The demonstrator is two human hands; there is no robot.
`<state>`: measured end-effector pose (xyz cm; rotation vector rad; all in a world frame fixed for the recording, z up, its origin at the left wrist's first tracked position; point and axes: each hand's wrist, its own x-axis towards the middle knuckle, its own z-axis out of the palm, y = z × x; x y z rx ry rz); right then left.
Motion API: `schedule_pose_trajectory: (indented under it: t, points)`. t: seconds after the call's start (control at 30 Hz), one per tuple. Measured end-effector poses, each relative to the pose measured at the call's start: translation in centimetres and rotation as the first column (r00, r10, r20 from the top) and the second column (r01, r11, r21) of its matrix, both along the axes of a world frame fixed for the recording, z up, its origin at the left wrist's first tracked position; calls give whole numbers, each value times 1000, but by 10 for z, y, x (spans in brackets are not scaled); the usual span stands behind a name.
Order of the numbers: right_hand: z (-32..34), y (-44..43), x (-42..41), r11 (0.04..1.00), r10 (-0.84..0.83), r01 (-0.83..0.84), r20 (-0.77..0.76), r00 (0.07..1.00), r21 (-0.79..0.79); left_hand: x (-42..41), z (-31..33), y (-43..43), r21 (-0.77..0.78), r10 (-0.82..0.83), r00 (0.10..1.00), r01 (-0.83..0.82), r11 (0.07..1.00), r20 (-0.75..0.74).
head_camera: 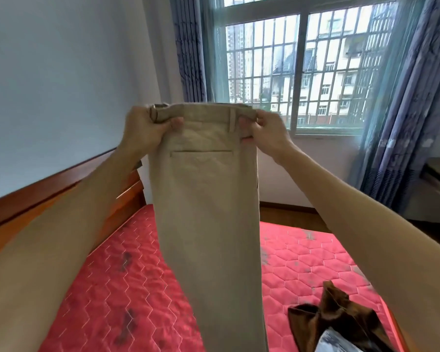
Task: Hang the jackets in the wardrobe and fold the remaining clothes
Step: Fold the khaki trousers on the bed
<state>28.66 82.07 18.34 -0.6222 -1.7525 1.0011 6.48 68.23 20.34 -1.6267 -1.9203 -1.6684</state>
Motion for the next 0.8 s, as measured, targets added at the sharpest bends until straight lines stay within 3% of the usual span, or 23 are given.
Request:
schedule_pose_trajectory:
  t: [0.23,0.4,0.5,0.6,0.67,0.73,0.8]
  points:
    - [39,2,-22,991,86,-68,-166,982,114,-20,44,-6,210,8,990,22,978,-141]
    - [15,-14,-6,982,168,-152,-154,974,114,-2,23,-43,168,-28,982,60,984,-189]
    - [-27,-39,16,972,231,-222,-126,965,76,24,-19,-73,83,-66,990,77,994,-122]
    - [-99,-64,44,969,244,-244,-10,970,41,52,-85,-107,-28,-105,994,105,994,4]
    - [-160,-85,66,978,199,-206,156,967,30,71,-142,-135,-158,-108,993,115,981,48]
    - [-225,-114,93,986,130,-155,322,938,53,95,-208,-168,-297,-74,995,92,951,73]
    - [-287,-153,123,986,160,-165,425,891,-24,121,-278,-204,-423,-41,990,95,901,134]
